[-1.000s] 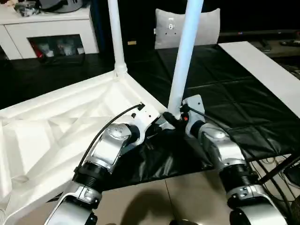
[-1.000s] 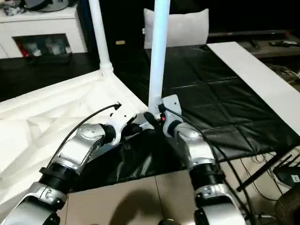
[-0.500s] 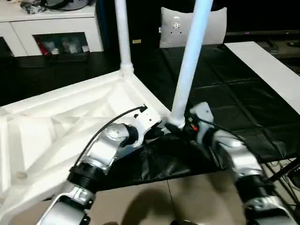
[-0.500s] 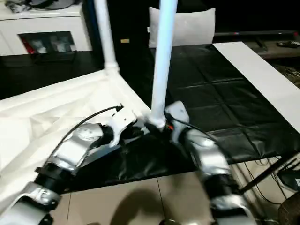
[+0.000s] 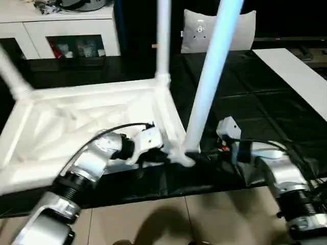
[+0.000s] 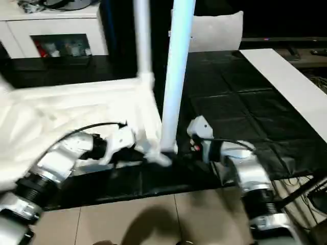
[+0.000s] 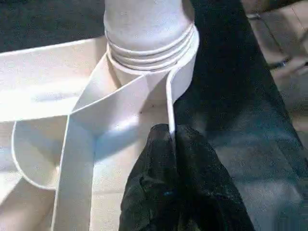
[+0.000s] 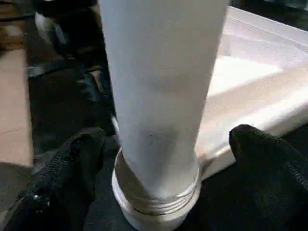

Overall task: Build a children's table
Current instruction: Rotate leg to tighten

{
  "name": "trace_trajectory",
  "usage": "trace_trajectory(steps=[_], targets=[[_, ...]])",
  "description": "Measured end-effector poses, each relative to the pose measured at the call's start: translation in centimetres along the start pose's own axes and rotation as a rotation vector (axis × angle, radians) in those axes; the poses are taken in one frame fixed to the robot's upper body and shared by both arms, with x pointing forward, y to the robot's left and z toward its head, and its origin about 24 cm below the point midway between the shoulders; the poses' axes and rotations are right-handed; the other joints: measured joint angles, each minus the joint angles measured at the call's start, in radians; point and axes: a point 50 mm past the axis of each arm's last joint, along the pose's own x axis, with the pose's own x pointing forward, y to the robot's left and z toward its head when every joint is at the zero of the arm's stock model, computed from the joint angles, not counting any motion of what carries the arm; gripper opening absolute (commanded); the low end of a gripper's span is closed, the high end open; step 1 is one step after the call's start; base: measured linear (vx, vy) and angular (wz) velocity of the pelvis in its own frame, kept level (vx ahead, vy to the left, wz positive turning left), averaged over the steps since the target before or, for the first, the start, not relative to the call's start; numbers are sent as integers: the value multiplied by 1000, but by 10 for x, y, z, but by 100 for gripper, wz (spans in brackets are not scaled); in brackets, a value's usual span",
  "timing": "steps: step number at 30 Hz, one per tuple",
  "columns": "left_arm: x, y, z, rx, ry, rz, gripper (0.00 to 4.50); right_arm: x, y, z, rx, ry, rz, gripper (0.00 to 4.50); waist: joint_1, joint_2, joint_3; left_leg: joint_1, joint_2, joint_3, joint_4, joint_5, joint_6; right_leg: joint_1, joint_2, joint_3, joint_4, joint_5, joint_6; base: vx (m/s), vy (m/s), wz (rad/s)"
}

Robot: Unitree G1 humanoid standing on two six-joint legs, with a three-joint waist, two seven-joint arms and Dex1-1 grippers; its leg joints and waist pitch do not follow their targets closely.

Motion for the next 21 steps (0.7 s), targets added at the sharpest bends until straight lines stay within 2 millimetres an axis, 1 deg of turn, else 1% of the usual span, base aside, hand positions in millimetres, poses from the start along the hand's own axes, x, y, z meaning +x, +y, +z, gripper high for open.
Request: trace_trajectory(steps=[1,4,6,7,10,12,13,17,19,21], targets=[[-1,0,0,10,4,-12,0,1,1,0,2,4,23,412,0,0,0,0,0,0,0,0,0,0,0,0,0,0,0,0,0,0],[-2,0,-1,29,9,-44,0,3,5,-3,19,20,75,375,0,0,0,1,0,0,0,0,0,1,0,1,0,0,0,0,0,0],[-3,0,-1,39,11,-57,0,4,7,-3,32,24,100,369,2,0,0,1,0,0,0,0,0,1,0,1,0,0,0,0,0,0],[-2,1,0,44,14,-62,0,5,7,-3,36,23,105,364,2,-1,0,1,0,0,0,0,0,1,0,1,0,0,0,0,0,0],[-2,1,0,50,13,-69,0,5,6,-2,41,15,115,328,3,-1,0,1,0,0,0,0,0,1,0,0,0,0,0,0,0,0],[-2,2,0,53,12,-74,0,5,5,-1,42,15,113,320,4,-1,0,1,0,0,0,0,0,1,0,0,0,0,0,0,0,0],[-2,2,-1,53,12,-76,0,5,5,-1,42,15,113,294,4,-1,0,1,0,0,0,0,0,1,0,0,0,0,0,0,0,0],[-3,2,-1,60,12,-84,0,5,4,-1,48,15,112,276,6,-1,0,1,0,0,1,0,0,1,0,0,0,0,0,0,0,0],[-3,2,-1,62,12,-87,0,6,4,0,47,13,118,251,8,-1,0,1,0,0,1,0,0,2,0,1,0,0,0,0,0,0],[-3,2,-1,63,12,-94,0,6,3,0,54,15,120,241,10,-1,0,1,0,0,0,0,0,2,0,0,0,0,0,0,0,0]])
